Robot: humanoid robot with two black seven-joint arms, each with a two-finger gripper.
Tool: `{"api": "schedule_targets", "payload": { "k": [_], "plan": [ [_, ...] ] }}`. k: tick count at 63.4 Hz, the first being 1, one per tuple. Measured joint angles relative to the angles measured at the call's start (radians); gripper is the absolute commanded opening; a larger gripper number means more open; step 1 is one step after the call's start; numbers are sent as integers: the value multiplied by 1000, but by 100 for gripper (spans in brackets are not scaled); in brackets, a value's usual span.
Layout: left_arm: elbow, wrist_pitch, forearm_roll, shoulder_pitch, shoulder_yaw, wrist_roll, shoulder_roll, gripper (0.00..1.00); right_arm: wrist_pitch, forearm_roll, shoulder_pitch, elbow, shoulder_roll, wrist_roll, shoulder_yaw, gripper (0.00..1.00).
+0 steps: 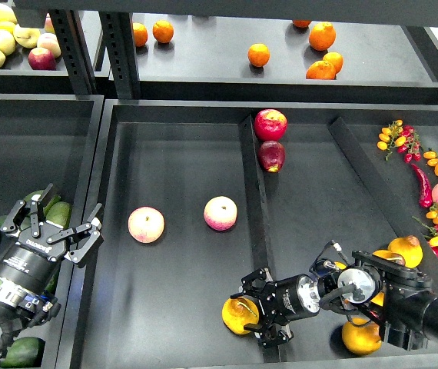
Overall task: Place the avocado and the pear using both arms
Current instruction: 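Lower the right gripper around the yellow pear and close it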
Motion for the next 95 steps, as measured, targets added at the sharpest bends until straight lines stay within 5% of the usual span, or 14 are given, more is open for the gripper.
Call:
{"api": "schedule_targets", "payload": {
  "k": [13, 63, 72, 95],
  "plan": [
    [-5, 0, 0, 1, 0, 0, 0, 99, 1, 22, -45, 7, -1, -1, 76, 23],
    [-6, 0, 0, 15, 3, 0, 0, 99, 15, 26, -73, 48, -21, 0, 185, 26],
    [-6, 0, 0, 15, 4, 0, 0, 99, 16, 27, -73, 52, -24, 0, 185, 49],
    [-6, 0, 3, 15, 10, 0, 0, 99, 33, 9, -79, 52, -32, 0, 184, 69]
  ]
}}
